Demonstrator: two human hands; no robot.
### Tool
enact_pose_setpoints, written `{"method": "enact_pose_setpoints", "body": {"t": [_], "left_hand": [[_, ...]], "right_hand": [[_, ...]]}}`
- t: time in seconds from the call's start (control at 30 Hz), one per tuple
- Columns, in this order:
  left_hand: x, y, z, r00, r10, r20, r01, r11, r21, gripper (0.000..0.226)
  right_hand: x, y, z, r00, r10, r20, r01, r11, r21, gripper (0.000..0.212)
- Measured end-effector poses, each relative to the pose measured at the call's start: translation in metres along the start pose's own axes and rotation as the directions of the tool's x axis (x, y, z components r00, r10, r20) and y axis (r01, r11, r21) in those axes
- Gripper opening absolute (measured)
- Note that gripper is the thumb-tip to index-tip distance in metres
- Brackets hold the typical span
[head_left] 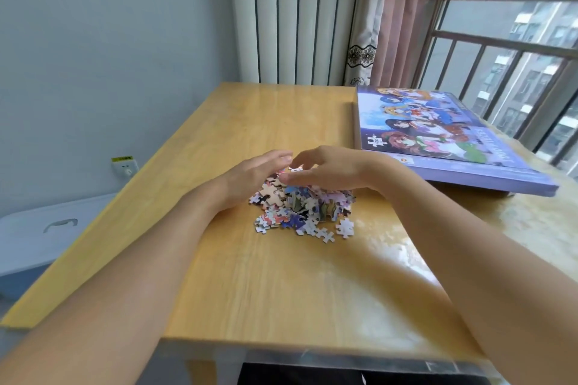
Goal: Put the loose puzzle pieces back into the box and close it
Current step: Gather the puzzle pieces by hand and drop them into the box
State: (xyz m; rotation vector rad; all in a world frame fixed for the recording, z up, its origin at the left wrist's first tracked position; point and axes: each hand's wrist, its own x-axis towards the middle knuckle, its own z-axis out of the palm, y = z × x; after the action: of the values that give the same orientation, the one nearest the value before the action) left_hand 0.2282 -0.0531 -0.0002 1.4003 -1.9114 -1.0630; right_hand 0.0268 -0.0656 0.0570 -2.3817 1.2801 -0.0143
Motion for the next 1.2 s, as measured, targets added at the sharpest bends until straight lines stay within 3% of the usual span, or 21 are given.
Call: {"method": "enact_pose_setpoints", "body": {"t": [0.07, 0.13, 0.2, 0.27, 0.37, 0.47, 0.67, 0.87, 1.2], "left_hand": [[-0.003, 0.002, 0.001, 0.998, 0.037, 0.044, -0.037, 0.999, -0.011, 0.069], [-0.007, 0.006, 0.000, 0.998, 0.026, 0.052, -0.026, 1.000, -0.002, 0.070], [-0.012, 0.009, -0.003, 0.998, 0.008, 0.065, -0.009, 1.000, 0.029, 0.080], [-0.017, 0.012, -0.007, 0.993, 0.000, 0.115, -0.013, 0.994, 0.112, 0.096], [-0.019, 0.011, -0.008, 0.987, -0.013, 0.161, -0.032, 0.961, 0.275, 0.122], [-0.016, 0.009, -0.007, 0.991, 0.008, 0.136, -0.050, 0.950, 0.307, 0.125], [-0.015, 0.008, -0.008, 0.999, 0.046, 0.002, -0.045, 0.962, 0.269, 0.093], [-0.013, 0.006, -0.008, 0.991, 0.079, -0.109, -0.060, 0.985, 0.163, 0.064], [-0.013, 0.011, -0.001, 0.973, 0.151, -0.172, -0.144, 0.988, 0.050, 0.026]], "right_hand": [[-0.012, 0.002, 0.003, 1.000, -0.014, -0.005, 0.014, 0.998, 0.056, 0.095], [-0.019, 0.002, 0.007, 0.998, -0.009, 0.066, 0.011, 1.000, -0.024, 0.119], [-0.021, 0.002, 0.009, 0.987, 0.050, 0.151, -0.027, 0.988, -0.152, 0.139], [-0.021, 0.004, 0.008, 0.981, 0.112, 0.158, -0.081, 0.978, -0.192, 0.143], [-0.020, 0.005, 0.007, 0.991, 0.119, 0.055, -0.106, 0.975, -0.196, 0.123], [-0.018, 0.002, 0.009, 0.997, 0.067, -0.044, -0.074, 0.980, -0.187, 0.101], [-0.014, 0.003, 0.014, 0.990, -0.004, -0.139, -0.013, 0.993, -0.118, 0.073], [-0.011, 0.004, 0.020, 0.990, -0.040, -0.135, 0.019, 0.988, -0.154, 0.092], [-0.001, 0.008, 0.026, 0.952, -0.066, -0.299, 0.046, 0.996, -0.074, 0.046]]}}
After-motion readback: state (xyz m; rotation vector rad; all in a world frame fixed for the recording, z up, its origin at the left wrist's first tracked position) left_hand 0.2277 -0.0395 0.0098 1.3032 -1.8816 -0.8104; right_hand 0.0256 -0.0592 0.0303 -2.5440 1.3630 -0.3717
